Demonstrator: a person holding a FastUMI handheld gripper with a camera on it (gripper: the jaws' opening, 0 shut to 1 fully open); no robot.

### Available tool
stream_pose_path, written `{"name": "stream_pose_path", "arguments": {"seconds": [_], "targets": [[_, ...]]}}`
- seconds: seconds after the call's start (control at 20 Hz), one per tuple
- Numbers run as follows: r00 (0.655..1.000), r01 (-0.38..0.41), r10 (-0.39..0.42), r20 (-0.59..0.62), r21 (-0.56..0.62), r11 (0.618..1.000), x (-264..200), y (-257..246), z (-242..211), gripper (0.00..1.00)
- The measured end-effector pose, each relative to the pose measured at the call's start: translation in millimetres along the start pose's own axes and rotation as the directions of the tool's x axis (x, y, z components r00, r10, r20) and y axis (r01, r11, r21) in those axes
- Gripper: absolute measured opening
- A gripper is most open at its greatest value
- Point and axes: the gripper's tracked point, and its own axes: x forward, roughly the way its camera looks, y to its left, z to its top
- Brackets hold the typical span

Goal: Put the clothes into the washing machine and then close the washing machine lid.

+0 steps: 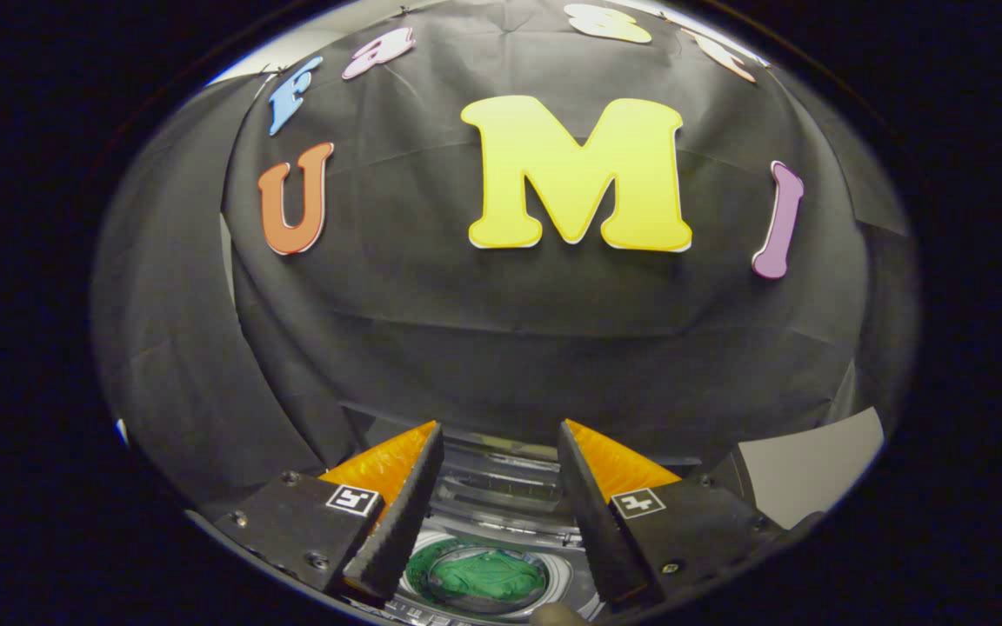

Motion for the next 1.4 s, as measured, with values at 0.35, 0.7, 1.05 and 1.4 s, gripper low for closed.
{"name": "stream_pose_path", "arguments": {"seconds": [0.35,0.7,1.05,1.4], "targets": [[0.996,0.08,-0.079,-0.037,0.046,0.996,44,-7,7,0.83],[0.972,0.183,-0.169,-0.162,0.079,0.98,88,-15,-19,0.83],[0.958,0.227,-0.205,-0.201,0.097,0.969,99,-15,-30,0.81],[0.966,0.227,-0.208,-0.153,0.113,0.967,87,-13,-35,0.81]]}}
